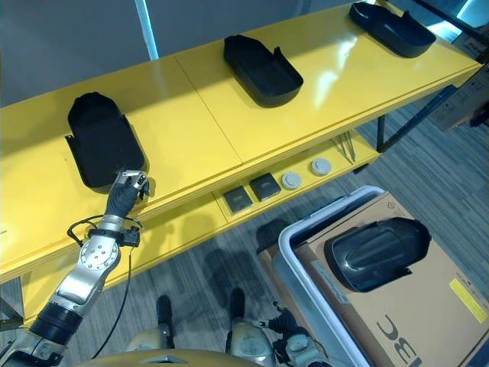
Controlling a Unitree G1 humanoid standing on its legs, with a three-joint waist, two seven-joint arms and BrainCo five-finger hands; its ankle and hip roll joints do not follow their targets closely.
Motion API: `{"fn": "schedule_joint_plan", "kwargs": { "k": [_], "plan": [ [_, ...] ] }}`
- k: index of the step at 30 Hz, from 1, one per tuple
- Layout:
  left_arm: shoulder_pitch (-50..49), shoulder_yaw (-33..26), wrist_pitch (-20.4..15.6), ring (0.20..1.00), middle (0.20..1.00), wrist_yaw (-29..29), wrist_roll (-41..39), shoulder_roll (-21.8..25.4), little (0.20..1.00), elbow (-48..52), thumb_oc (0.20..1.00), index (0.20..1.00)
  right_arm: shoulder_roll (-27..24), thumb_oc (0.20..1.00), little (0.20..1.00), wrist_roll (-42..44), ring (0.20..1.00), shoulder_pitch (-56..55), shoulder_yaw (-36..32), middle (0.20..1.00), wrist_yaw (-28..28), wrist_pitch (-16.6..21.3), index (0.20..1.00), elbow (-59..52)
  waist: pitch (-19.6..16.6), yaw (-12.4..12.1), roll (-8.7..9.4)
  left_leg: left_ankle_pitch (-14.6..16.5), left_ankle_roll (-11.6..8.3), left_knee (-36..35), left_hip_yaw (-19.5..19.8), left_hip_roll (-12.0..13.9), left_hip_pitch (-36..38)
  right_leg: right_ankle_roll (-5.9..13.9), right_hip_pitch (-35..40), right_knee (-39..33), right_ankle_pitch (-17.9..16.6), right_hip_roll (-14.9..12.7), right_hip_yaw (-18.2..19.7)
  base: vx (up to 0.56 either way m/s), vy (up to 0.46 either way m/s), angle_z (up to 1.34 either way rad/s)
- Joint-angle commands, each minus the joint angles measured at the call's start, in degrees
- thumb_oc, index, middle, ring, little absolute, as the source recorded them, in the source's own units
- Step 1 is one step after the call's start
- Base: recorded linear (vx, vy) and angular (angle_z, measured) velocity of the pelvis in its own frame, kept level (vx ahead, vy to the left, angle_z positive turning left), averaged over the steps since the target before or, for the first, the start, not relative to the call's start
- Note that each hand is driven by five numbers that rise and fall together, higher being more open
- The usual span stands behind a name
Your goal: Move parts from the plastic box to the shelf.
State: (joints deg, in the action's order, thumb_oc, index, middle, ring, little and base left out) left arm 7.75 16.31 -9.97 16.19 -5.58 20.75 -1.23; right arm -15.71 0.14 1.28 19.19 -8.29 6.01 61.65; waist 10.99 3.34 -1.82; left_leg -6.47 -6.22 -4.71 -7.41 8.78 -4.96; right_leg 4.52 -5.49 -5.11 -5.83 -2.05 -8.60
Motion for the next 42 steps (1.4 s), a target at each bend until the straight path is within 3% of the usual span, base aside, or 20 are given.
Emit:
{"fn": "schedule_joint_plan", "kwargs": {
  "k": [1,10,17,24,29,35,36,37,39,41,42],
  "plan": [
    [4.92,-2.09,-1.71,0.200,0.200,3.26,3.85,1.50,0.200,-1.57,0.200,0.200,2.24,1.000,1.000,1.34,1.000,1.60,2.47,1.000,-1.00,0.60,1.000,0.24,0.61,0.32,4.07,4.85,-0.82,-0.29,1.65,0.08,1.48,2.94,2.46,0.11,6.83,-1.91,-1.01,0.00,0.002,-0.15],
    [12.22,-4.61,0.02,0.200,0.200,8.11,8.00,3.08,0.200,-8.77,0.200,0.200,1.86,1.000,1.000,1.83,1.000,2.28,1.87,1.000,-1.02,0.74,1.000,1.42,1.33,1.11,5.21,4.30,-1.10,-0.29,1.42,0.52,-0.80,3.10,-0.05,0.11,6.28,-1.45,-0.82,0.00,-0.002,-0.02],
    [12.30,-5.50,-0.22,0.200,0.200,9.14,8.05,3.48,0.200,-8.88,0.200,0.200,2.19,1.000,1.000,2.22,1.000,2.27,2.06,1.000,-0.73,0.93,1.000,1.98,1.35,1.05,5.57,4.33,-1.10,-0.29,1.11,0.76,-0.92,3.11,-0.40,0.11,6.32,-1.30,-0.51,0.00,0.000,0.00],
    [7.28,-5.13,-2.41,0.200,0.200,7.34,8.01,3.25,0.200,-0.50,0.200,0.200,2.67,1.000,1.000,2.93,1.000,2.24,1.66,1.000,-1.06,1.30,1.000,2.35,1.29,0.36,5.01,4.86,-0.99,-0.29,1.03,0.56,0.84,2.86,1.55,0.11,6.88,-1.40,-0.72,0.00,0.001,-0.01],
    [-1.06,-4.78,-5.84,0.200,0.200,2.54,2.37,3.62,0.200,11.25,0.200,0.200,2.92,1.000,1.000,2.89,1.000,2.67,0.72,1.000,-1.21,0.88,1.000,3.11,0.05,-1.41,3.84,5.74,-0.75,-0.29,1.29,0.07,3.76,2.83,5.08,0.11,7.64,-1.91,-1.71,0.00,-0.004,0.02],
    [-6.02,-3.30,-5.96,0.200,0.200,-1.36,-2.18,3.80,0.200,16.26,0.200,0.200,1.88,1.000,1.000,0.36,1.000,2.65,-0.38,1.000,-1.17,-0.44,1.000,6.04,-2.01,-2.87,2.23,5.82,-1.02,-0.29,3.26,-0.32,7.70,2.26,11.15,0.18,9.32,-2.38,-4.68,-0.01,-0.029,0.22],
    [-6.46,-2.94,-5.94,0.222,0.222,-1.79,-2.50,3.77,0.222,16.43,0.222,0.222,1.67,1.000,1.000,0.27,1.000,2.81,-0.46,1.000,-1.05,-0.61,1.000,6.42,-2.34,-3.05,2.09,5.68,-1.16,-0.29,3.73,-0.28,8.11,2.09,12.02,0.17,9.61,-2.30,-5.14,-0.03,-0.044,0.34],
    [-6.96,-2.54,-5.86,0.445,0.445,-2.10,-2.81,3.59,0.445,16.40,0.445,0.445,1.51,1.000,1.000,0.26,1.000,3.15,-0.72,1.000,-1.13,-0.71,1.000,6.85,-2.75,-3.38,1.99,5.50,-1.30,-0.29,4.01,-0.16,8.43,1.91,12.73,0.15,9.90,-2.19,-5.58,-0.03,-0.055,0.37],
    [-8.25,-1.56,-5.49,1.000,1.000,-2.61,-3.15,3.32,1.000,16.09,1.000,1.000,1.34,1.000,1.000,0.21,1.000,3.52,-0.68,1.000,-1.05,-0.79,1.000,7.11,-3.24,-3.89,1.96,5.01,-1.51,-0.29,4.85,0.27,9.27,1.45,14.13,0.15,10.54,-1.58,-6.20,-0.03,-0.090,0.34],
    [-10.19,-0.93,-5.06,1.000,1.000,-3.35,-2.85,3.70,1.000,15.37,1.000,1.000,1.30,1.000,1.000,0.21,1.000,3.38,-0.23,1.000,-0.97,-0.43,1.000,6.56,-3.44,-4.71,2.39,4.79,-1.50,0.81,5.60,0.66,9.72,0.72,15.43,0.11,11.21,-0.93,-6.24,-0.07,-0.117,0.16],
    [-10.40,-0.79,-4.94,1.000,1.000,-3.15,-2.91,3.64,1.000,14.60,1.000,1.000,0.90,1.000,1.000,-0.02,1.000,3.20,-0.30,1.000,-1.05,-0.45,1.000,6.39,-2.75,-5.12,2.85,4.67,-1.72,5.15,6.32,0.66,7.81,0.02,15.87,0.16,11.56,-0.80,-6.57,-0.13,-0.092,0.05]
  ]
}}
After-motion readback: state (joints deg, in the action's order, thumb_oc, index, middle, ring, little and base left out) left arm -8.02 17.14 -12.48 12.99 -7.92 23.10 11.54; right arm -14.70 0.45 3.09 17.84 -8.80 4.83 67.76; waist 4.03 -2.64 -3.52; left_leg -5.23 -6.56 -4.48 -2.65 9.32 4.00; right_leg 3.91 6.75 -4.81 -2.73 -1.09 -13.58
